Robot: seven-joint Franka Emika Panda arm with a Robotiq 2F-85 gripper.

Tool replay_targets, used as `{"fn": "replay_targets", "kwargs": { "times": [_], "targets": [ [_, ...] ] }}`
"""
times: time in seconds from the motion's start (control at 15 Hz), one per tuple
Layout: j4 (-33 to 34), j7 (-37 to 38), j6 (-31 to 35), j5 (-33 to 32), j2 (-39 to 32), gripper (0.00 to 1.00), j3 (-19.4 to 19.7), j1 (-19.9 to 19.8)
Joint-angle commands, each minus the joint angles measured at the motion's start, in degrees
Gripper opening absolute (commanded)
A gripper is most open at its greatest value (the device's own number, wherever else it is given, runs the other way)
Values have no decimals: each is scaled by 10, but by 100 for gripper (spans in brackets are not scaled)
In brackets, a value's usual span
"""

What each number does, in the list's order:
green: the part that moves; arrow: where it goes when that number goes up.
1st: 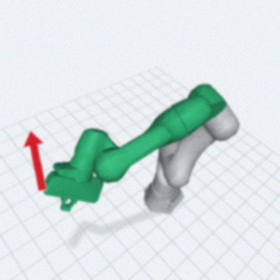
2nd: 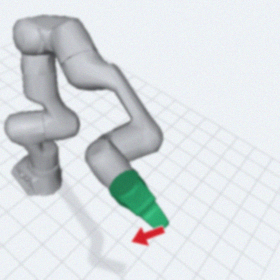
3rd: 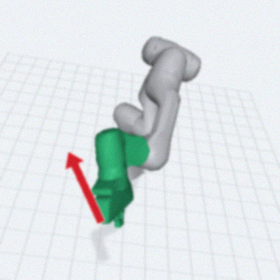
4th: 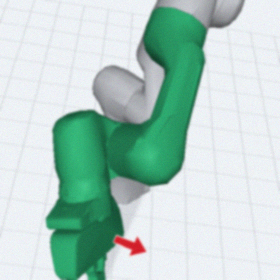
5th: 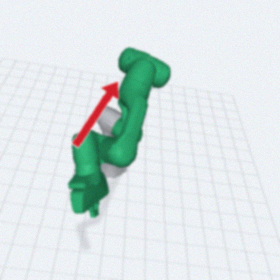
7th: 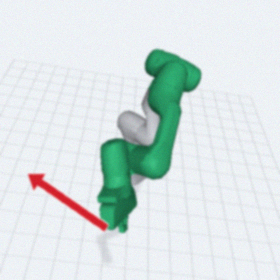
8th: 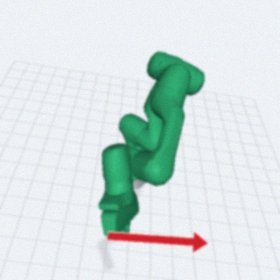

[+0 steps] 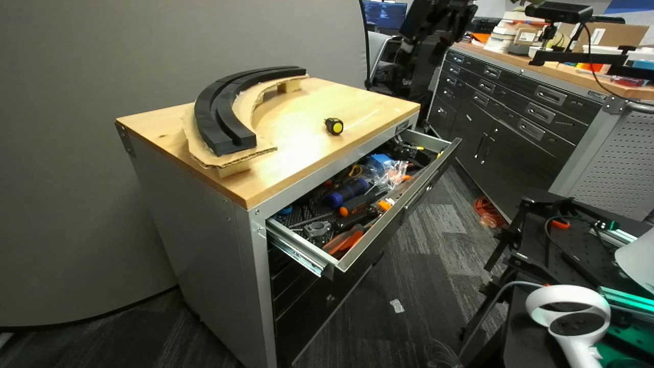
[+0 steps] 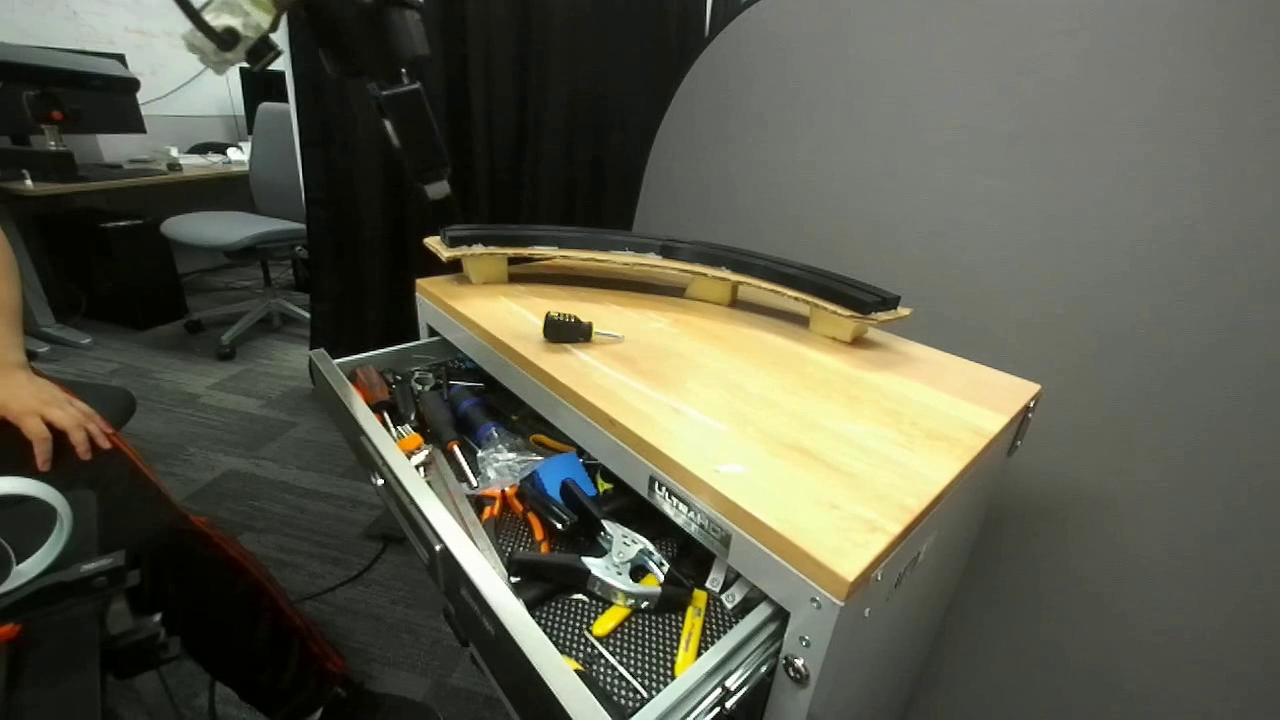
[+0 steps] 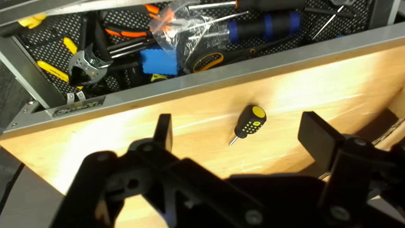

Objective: Pick up the black object on the table and put it in the drawer

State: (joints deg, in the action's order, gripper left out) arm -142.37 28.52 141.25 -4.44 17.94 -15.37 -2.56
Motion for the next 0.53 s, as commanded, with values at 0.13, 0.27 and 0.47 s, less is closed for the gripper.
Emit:
{"fn": "replay_targets", "kwargs": {
  "times": [0.13, 0.27, 0.47],
  "targets": [
    [139, 201, 9, -163, -163, 100, -11, -8],
    [165, 254, 7, -199, -197, 100, 12, 12],
    [191, 301, 16, -210, -235, 100, 45, 42]
  ]
}}
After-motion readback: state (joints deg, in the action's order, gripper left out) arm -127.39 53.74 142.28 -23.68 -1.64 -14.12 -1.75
